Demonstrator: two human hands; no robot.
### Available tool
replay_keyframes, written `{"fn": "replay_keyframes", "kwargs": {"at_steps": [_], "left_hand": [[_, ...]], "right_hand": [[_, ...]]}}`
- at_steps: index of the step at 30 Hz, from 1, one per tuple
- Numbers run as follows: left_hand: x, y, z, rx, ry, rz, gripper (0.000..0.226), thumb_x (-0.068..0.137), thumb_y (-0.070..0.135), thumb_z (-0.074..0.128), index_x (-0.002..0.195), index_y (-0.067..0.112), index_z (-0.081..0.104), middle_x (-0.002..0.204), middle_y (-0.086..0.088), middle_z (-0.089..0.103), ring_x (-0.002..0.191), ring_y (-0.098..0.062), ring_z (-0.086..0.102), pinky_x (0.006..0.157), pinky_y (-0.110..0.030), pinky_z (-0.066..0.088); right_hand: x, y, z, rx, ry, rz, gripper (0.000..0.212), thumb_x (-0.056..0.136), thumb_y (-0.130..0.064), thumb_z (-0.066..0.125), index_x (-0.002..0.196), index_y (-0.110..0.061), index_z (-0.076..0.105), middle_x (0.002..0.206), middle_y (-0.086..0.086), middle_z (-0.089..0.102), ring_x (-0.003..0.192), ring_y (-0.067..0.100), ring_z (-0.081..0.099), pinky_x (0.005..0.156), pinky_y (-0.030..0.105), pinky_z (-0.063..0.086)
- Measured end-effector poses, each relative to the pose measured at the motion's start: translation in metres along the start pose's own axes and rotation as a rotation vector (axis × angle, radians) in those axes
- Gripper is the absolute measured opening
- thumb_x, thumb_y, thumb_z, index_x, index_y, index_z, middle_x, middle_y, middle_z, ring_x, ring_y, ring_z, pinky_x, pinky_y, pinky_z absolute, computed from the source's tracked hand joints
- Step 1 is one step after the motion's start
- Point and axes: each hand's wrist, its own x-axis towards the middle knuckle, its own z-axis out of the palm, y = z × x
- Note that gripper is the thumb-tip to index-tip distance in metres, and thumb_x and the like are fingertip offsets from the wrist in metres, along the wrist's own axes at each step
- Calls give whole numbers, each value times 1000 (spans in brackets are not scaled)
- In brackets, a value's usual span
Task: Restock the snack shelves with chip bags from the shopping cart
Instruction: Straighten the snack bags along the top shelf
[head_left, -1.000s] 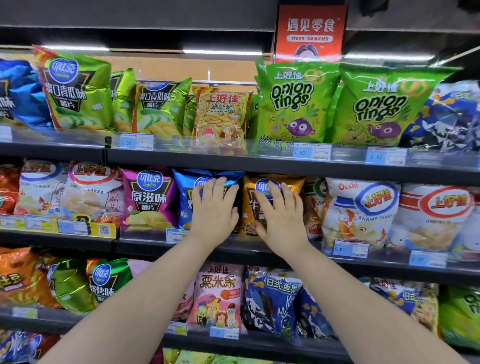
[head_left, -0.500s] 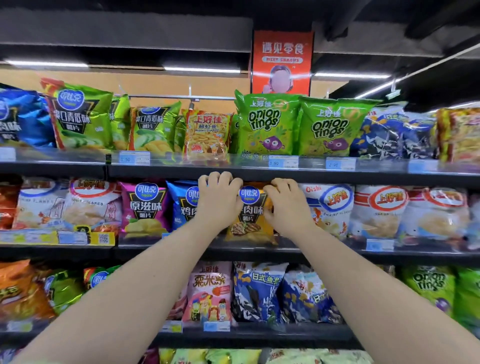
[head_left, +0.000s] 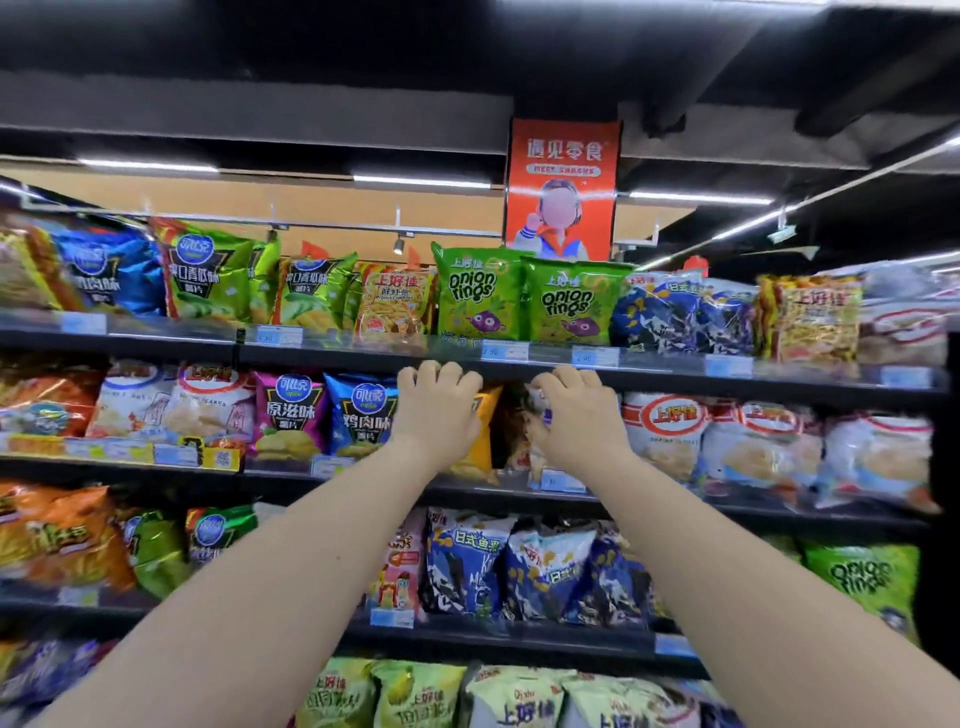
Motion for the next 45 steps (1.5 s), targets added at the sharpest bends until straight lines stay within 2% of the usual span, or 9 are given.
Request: {"fn": "replay_keyframes", "kwargs": {"at_steps": [6,10,13,22,27,31,34,39,45], "left_hand": [[-17,18,-40,-12,70,-55,35,84,34,57,117,22,59,110,-3,61,103,-29,52,86,-43,37],[-14,22,-62,24,59,-32,38,88,39,54,123,23,55,118,-2,58,110,-28,50,92,-44,37],[1,15,-69,49,70,-6,40,92,40,50,129,24,51,127,-1,53,118,-27,45,100,-46,34],[59,-27,-24,51,49,3,48,93,43,47,137,26,43,136,-1,47,125,-26,39,103,-45,29],[91,-62,18,2,12,75,57,94,47,45,146,28,33,148,1,36,134,-26,28,108,-46,26],[123,-97,57,87,-149,212,70,96,54,37,155,37,2,164,5,-5,149,-30,1,116,-53,10],[144,-104,91,68,-90,307,76,96,58,32,152,40,-15,159,8,-25,148,-26,-19,119,-54,-3],[181,-106,115,36,-59,269,73,99,57,25,149,34,-23,157,7,-29,146,-22,-26,119,-53,-10],[209,-108,122,-105,-81,247,71,99,53,33,155,36,-8,162,8,-15,150,-18,-14,122,-51,-2]], "right_hand": [[-32,6,-34,73,73,-38,36,75,-25,68,109,-15,63,107,7,62,96,33,55,73,44,49],[-32,8,-46,59,106,-69,37,73,-24,73,107,-15,65,103,7,64,93,33,58,69,43,50],[-15,8,-51,-5,98,-90,39,80,-28,67,117,-16,61,111,6,61,101,31,56,78,43,48],[54,-5,-14,-54,69,-54,49,89,-32,58,136,-21,47,132,3,51,120,27,45,95,41,41],[102,-10,15,-52,27,-72,62,92,-33,54,148,-23,29,150,7,32,134,29,33,104,43,39],[140,-6,50,6,-136,-17,80,94,-33,54,154,-33,1,162,2,-13,148,29,6,113,47,27],[158,3,78,-109,-125,-98,90,94,-37,53,152,-35,-16,157,0,-31,149,26,-9,118,46,19],[189,3,96,-143,-59,-92,83,97,-39,48,153,-29,-12,159,-1,-25,149,26,-13,118,45,17],[214,-13,102,-6,-43,22,74,98,-30,50,156,-23,5,163,2,-10,149,30,-7,116,46,28]]}}
